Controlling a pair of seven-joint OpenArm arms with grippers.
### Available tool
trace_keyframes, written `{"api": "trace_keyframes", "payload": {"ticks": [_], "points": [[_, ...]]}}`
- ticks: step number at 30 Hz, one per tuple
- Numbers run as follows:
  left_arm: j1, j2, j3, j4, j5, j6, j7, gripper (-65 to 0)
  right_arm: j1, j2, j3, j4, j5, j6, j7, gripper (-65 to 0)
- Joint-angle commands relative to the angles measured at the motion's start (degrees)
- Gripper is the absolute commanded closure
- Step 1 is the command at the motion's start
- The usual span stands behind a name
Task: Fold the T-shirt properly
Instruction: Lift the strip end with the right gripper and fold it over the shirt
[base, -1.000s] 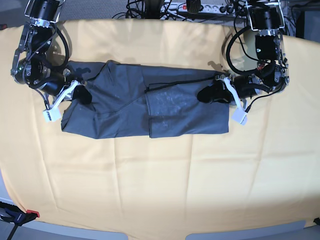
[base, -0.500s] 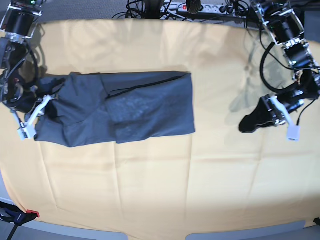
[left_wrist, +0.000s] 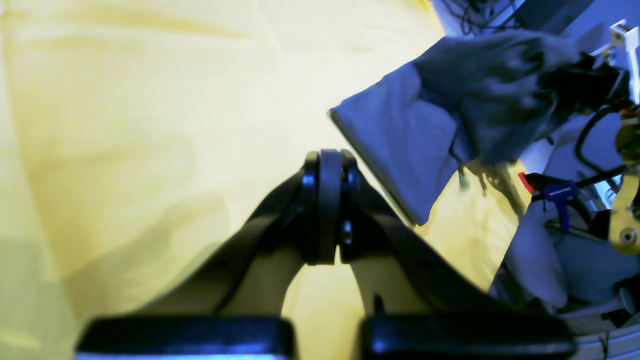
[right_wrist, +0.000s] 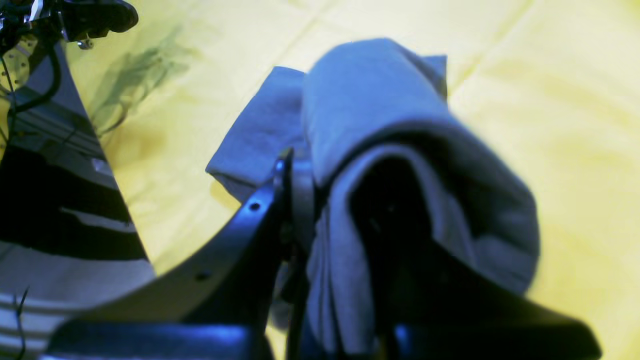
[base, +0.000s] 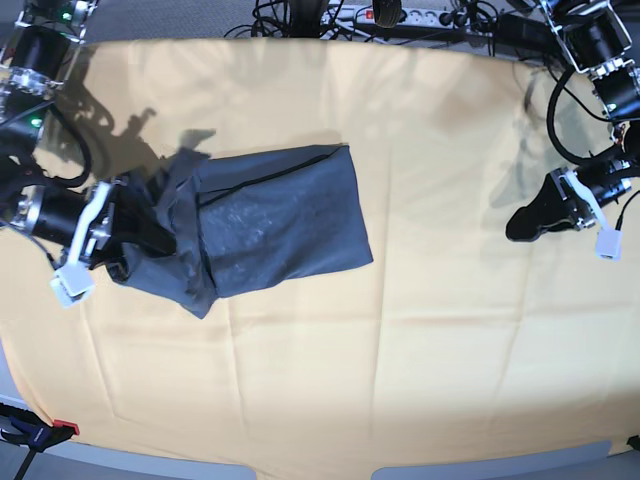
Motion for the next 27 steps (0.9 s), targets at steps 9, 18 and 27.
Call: {"api": "trace_keyframes", "payload": {"ticks": [9, 18, 27], "points": [[-0.66, -1.07, -0.33, 0.83, -1.56, -0.47, -1.01, 0.0, 1.11, -13.57, -3.87, 0.96, 2.17, 2.61, 1.32, 0.0], [-0.66, -1.07, -0.33, 0.83, -1.56, -0.47, -0.9, 0.0, 1.11, -19.28, -19.52, 0.96, -17.49, 2.61, 10.12, 0.0], [-0.68, -1.09, -0.33, 0.85, -1.56, -0.47, -1.05, 0.0, 3.1, -19.47, -38.73, 0.96, -30.86, 2.61, 20.41, -39.5]]}}
